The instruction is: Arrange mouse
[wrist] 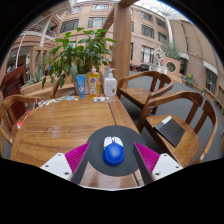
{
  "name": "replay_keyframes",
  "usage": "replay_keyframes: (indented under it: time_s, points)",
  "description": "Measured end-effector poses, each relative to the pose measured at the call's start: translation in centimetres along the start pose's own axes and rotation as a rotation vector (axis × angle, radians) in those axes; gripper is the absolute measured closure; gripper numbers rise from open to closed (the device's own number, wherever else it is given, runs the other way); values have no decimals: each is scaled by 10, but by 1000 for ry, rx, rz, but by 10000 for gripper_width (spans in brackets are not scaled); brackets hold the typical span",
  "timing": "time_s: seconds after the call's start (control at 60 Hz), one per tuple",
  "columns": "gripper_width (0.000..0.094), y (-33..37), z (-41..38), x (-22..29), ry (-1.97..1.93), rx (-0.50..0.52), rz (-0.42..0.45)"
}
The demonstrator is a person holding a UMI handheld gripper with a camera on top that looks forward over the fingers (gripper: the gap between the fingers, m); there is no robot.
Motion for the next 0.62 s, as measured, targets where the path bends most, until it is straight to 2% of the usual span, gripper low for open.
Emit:
replay_keyframes:
  time_s: [0.333,0.617]
  points:
    - [80,74,-40,-5,41,8,16]
    - [78,91,-37,-15,51,6,3]
Point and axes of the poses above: the point between the fingertips, and its own axes, seen from behind it with the camera up: z to the right, x up, y backward, against the way the camera looks, the point moved 6 cm from there along y, backward, against the way the camera looks, and after that the axes turned 14 degrees about x, right-handed, at the moved point
